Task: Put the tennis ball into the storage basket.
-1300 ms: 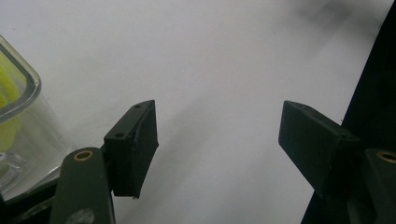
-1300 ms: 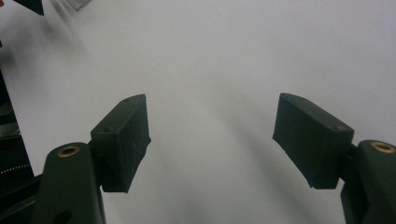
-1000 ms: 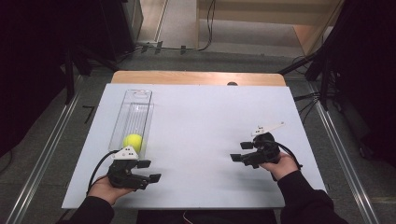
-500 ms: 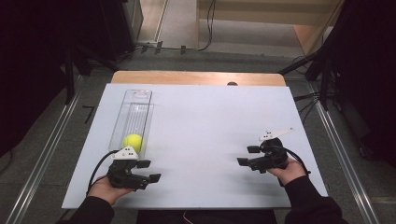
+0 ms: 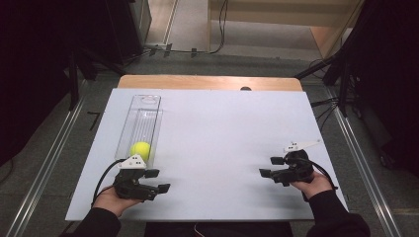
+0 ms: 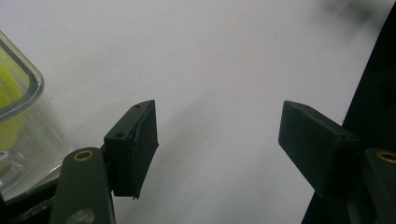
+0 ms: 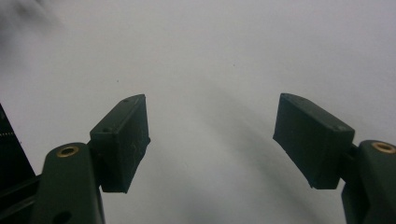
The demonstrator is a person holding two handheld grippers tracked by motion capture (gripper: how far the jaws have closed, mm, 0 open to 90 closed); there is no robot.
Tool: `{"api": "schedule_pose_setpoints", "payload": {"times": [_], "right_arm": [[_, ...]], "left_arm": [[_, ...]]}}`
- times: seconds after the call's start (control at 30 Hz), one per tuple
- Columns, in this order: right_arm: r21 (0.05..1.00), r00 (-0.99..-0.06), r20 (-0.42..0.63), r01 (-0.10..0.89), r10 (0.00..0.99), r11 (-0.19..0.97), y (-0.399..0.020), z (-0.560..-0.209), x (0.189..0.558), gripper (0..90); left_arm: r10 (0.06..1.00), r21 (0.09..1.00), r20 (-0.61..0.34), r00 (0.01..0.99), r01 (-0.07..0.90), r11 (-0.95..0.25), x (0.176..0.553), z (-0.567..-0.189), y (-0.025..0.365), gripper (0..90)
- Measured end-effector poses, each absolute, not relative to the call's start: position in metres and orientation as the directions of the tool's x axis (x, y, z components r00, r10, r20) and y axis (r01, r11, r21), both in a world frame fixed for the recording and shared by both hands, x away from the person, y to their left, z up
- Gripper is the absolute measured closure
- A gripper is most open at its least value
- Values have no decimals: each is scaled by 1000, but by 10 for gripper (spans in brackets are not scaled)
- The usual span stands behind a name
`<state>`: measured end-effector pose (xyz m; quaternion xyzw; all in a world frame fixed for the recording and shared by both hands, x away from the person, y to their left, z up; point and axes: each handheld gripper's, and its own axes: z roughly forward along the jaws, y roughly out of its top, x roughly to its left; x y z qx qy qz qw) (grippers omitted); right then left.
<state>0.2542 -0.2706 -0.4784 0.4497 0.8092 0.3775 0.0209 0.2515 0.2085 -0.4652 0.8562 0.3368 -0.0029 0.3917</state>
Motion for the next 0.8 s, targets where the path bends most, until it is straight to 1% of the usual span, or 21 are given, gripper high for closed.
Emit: {"api": "schedule_pose_setpoints", "payload": {"times": [0.5,0.8], "right_arm": [[619,-614,290,706,734,345,-266,-482,255,244],[611,-608,289,712,739,347,-267,-483,254,244]], "left_arm": [[573,664,-270,774,581,-470,252,-466,208,292],[569,659,-271,776,581,-478,252,-466,208,292]]}}
